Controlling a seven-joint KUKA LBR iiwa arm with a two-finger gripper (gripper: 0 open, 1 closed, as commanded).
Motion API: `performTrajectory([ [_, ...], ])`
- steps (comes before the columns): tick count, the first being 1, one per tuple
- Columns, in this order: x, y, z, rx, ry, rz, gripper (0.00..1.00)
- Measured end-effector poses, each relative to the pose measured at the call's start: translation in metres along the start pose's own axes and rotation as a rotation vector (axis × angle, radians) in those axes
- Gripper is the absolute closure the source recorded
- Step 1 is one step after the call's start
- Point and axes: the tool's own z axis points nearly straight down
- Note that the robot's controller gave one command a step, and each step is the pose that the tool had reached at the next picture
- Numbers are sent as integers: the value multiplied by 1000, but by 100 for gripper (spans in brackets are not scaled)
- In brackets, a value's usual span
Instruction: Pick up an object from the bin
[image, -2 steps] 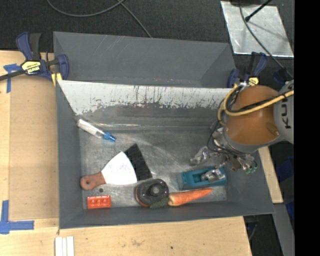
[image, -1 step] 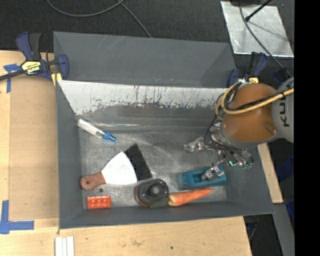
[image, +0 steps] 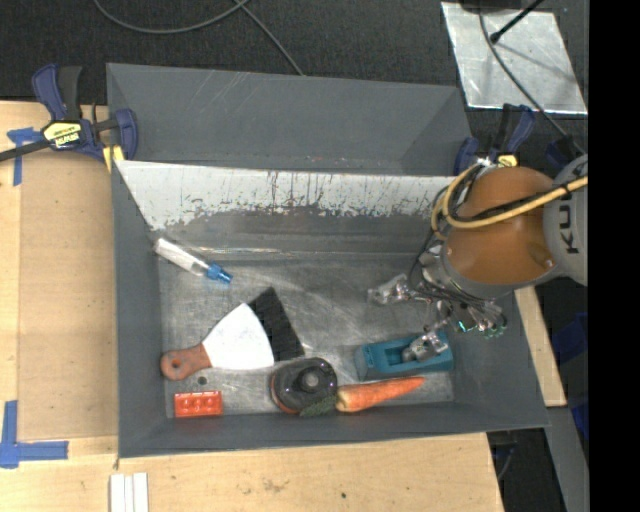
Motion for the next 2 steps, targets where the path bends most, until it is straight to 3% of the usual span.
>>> performTrajectory([
  [1,31,2,-3,7,-14,-284,100],
  [2,31,2,-3,7,-14,-284,100],
])
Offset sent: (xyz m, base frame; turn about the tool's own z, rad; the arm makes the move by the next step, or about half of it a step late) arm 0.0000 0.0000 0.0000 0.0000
